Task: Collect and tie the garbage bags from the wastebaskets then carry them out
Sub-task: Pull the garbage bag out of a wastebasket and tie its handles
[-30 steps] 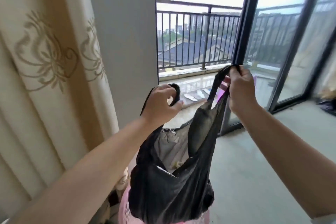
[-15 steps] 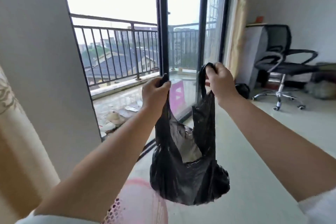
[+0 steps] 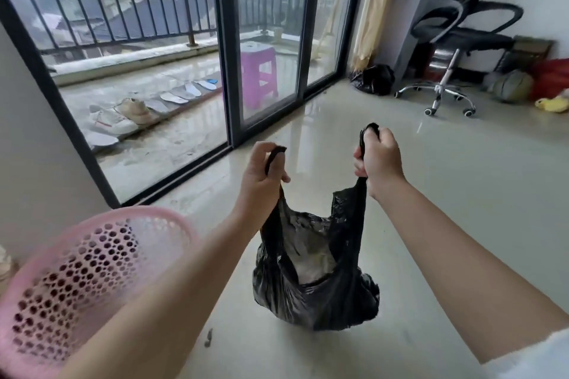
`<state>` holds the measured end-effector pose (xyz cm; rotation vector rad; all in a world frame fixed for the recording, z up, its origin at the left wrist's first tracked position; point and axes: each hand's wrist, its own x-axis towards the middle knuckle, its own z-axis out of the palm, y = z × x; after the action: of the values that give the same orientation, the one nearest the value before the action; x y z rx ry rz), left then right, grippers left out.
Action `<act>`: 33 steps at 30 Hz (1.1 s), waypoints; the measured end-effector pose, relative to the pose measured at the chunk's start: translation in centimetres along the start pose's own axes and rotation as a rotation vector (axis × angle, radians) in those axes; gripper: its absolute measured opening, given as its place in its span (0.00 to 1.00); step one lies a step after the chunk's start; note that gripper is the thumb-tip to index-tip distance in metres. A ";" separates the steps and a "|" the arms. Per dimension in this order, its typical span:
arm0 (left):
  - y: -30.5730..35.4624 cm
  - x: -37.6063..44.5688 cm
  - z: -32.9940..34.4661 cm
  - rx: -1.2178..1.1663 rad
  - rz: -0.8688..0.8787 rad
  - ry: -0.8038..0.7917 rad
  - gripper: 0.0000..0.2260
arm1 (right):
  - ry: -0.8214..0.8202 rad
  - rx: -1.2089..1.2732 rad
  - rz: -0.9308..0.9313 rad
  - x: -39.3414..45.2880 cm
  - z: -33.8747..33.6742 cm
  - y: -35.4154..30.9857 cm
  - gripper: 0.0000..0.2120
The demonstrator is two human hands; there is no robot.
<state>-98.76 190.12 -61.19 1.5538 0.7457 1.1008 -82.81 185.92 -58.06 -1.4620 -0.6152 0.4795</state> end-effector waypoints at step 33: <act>-13.6 -4.5 5.9 -0.523 -0.612 0.283 0.20 | -0.427 0.056 0.583 3.2 -6.9 17.8 0.17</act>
<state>-94.06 187.48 -75.71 0.6657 0.9471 0.9494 -74.68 183.82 -75.52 -1.4860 -0.4914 1.2772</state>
